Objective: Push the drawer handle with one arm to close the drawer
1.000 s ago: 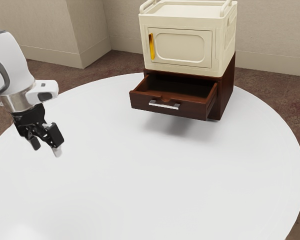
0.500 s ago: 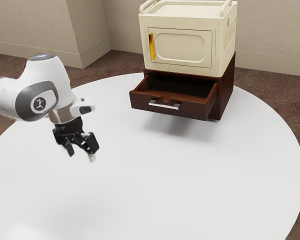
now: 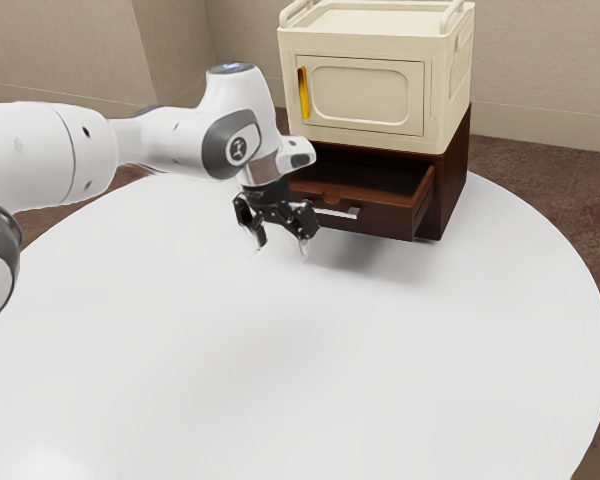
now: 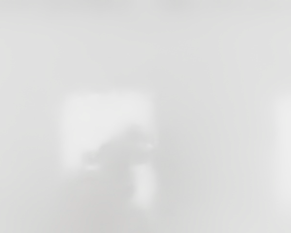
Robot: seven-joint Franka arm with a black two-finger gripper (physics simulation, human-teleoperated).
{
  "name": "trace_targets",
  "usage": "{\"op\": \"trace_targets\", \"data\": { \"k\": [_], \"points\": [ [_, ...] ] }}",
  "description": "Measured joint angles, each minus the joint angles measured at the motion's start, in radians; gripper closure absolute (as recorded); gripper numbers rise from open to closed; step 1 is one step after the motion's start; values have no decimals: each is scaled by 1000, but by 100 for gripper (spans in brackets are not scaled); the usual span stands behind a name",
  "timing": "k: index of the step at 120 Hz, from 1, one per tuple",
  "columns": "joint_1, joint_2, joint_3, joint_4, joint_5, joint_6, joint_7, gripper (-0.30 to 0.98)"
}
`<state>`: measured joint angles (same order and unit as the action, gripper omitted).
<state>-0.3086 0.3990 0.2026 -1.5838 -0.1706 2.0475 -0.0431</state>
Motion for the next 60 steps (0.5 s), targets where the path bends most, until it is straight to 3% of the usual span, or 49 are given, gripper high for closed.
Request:
{"op": "trace_targets", "data": {
  "k": [14,36,60],
  "points": [
    [19,99,0,135,17,-54,0,5],
    [45,223,-29,309,24,-92,0,50],
    [73,284,-51,386,27,-86,-1,70]
  ]
}}
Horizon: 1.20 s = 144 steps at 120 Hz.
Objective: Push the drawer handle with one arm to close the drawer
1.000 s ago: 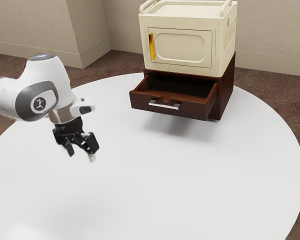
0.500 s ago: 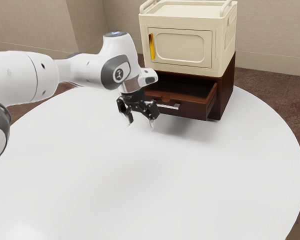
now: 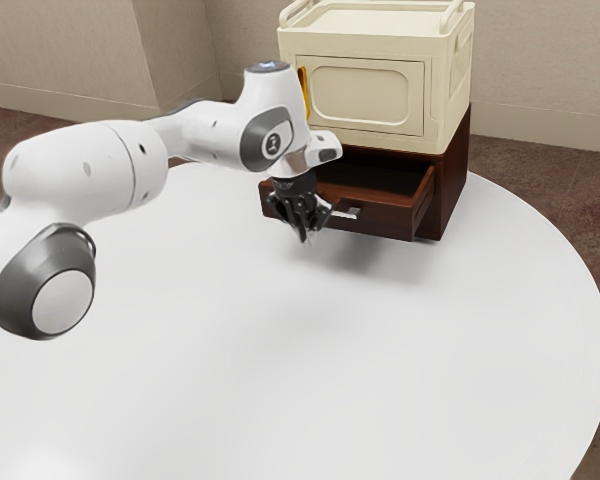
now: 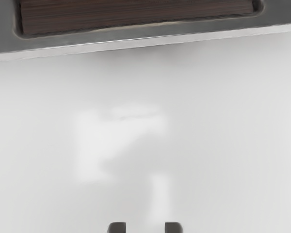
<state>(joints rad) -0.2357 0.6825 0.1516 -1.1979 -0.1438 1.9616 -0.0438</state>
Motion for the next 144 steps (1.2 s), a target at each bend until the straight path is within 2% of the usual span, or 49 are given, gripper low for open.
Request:
{"op": "trace_targets", "data": {
  "k": [42,144],
  "points": [
    [43,81,-36,124,11,28,5,77],
    [77,326,-56,471,24,107,25,78]
  ]
}}
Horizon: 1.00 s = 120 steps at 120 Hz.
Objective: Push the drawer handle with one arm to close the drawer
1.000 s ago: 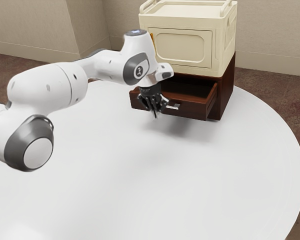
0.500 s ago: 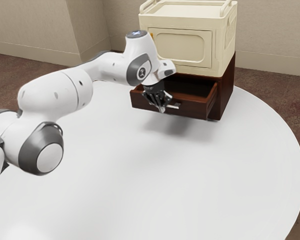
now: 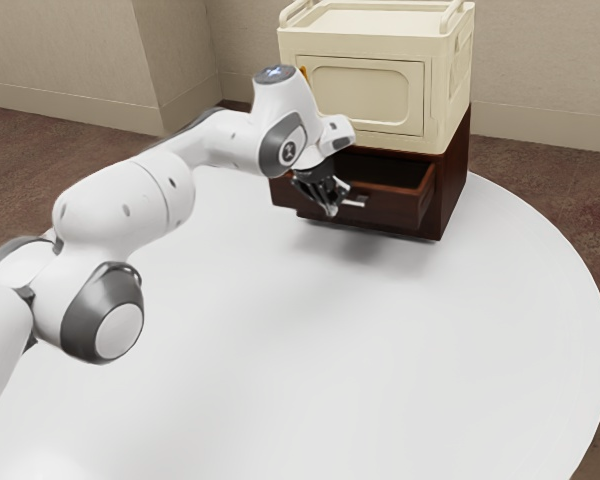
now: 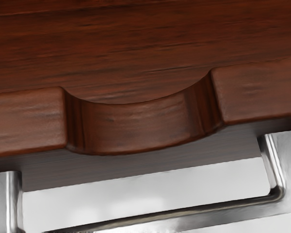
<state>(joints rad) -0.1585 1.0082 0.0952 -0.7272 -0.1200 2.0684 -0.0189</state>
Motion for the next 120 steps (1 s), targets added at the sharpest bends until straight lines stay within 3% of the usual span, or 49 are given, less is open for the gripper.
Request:
{"op": "trace_targets", "data": {
  "k": [38,97,120],
  "points": [
    [25,99,-20,125,0,77,12,78],
    [78,140,-114,142,3,307,56,79],
    [78,166,-126,143,42,402,71,79]
  ]
}}
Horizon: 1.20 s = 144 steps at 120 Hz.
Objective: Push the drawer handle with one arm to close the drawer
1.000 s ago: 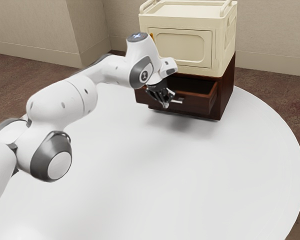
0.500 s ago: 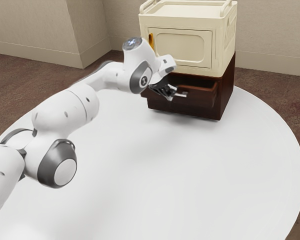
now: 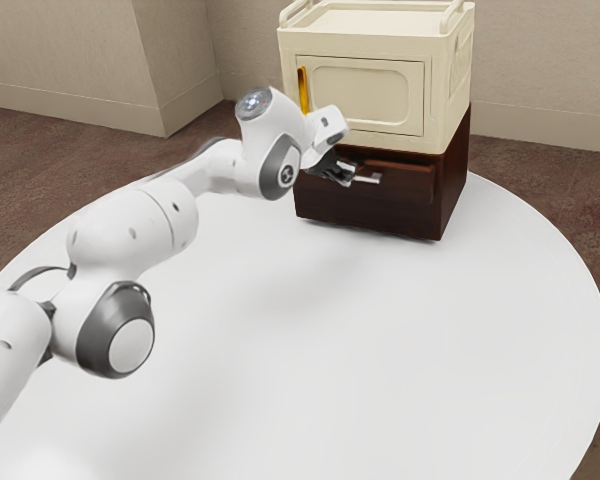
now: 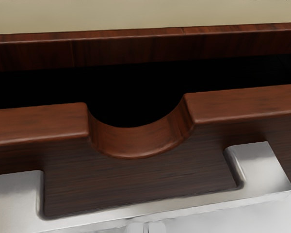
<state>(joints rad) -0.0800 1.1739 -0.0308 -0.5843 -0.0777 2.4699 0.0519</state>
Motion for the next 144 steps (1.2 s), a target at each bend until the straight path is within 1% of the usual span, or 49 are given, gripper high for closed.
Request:
{"op": "trace_targets", "data": {
  "k": [64,100,116,133,140,144],
  "points": [
    [10,50,-47,1,97,176,23,79],
    [18,62,-48,-1,112,265,28,79],
    [20,79,-45,-2,134,293,29,79],
    [20,82,-46,-3,144,310,31,79],
    [17,65,-45,-21,145,313,31,79],
    [10,24,-46,-74,143,307,29,79]
  ]
}}
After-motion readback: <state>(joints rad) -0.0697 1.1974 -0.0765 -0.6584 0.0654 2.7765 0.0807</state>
